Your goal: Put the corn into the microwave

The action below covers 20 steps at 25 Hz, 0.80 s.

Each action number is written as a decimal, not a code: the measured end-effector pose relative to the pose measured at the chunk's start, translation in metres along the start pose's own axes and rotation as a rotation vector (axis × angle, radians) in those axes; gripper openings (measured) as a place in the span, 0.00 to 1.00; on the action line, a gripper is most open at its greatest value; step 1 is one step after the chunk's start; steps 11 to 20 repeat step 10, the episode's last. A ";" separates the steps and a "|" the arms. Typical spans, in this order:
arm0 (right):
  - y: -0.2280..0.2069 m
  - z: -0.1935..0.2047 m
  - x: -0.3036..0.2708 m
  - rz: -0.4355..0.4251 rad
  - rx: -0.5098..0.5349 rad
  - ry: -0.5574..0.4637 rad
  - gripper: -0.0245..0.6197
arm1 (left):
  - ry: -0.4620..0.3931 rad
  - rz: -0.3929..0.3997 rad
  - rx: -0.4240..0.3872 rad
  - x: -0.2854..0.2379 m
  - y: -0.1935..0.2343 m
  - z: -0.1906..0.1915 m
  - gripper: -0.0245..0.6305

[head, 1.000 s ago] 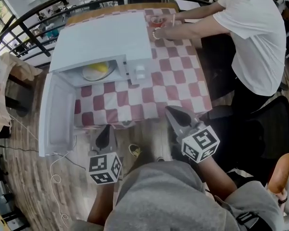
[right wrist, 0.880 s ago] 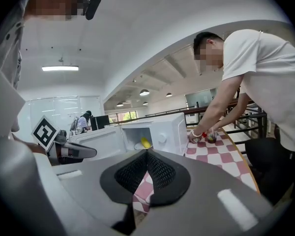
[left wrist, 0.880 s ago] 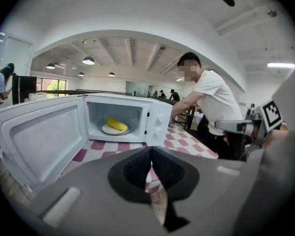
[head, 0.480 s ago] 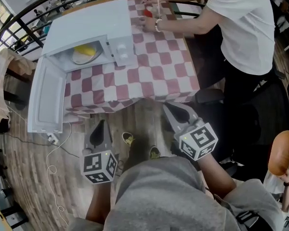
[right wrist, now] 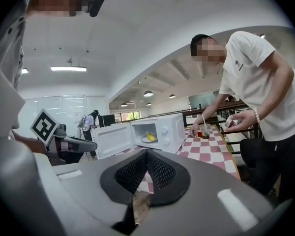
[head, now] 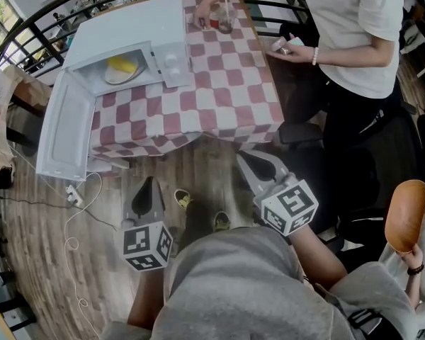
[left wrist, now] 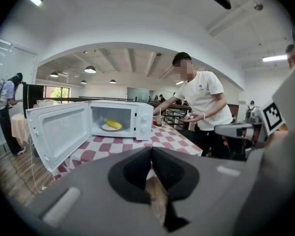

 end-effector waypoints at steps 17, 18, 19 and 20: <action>0.008 0.008 0.020 0.002 0.015 -0.018 0.04 | -0.028 0.010 -0.013 0.015 -0.016 0.007 0.06; 0.008 0.008 0.020 0.002 0.015 -0.018 0.04 | -0.028 0.010 -0.013 0.015 -0.016 0.007 0.06; 0.008 0.008 0.020 0.002 0.015 -0.018 0.04 | -0.028 0.010 -0.013 0.015 -0.016 0.007 0.06; 0.008 0.008 0.020 0.002 0.015 -0.018 0.04 | -0.028 0.010 -0.013 0.015 -0.016 0.007 0.06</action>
Point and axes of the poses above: the fingertips, and each gripper's own axes: x backward along the fingers, y to its left, z out of its underside, the point moved 4 cm from there along x, backward along the fingers, and after that the axes turned 8 degrees about y, right-handed, at the moved point
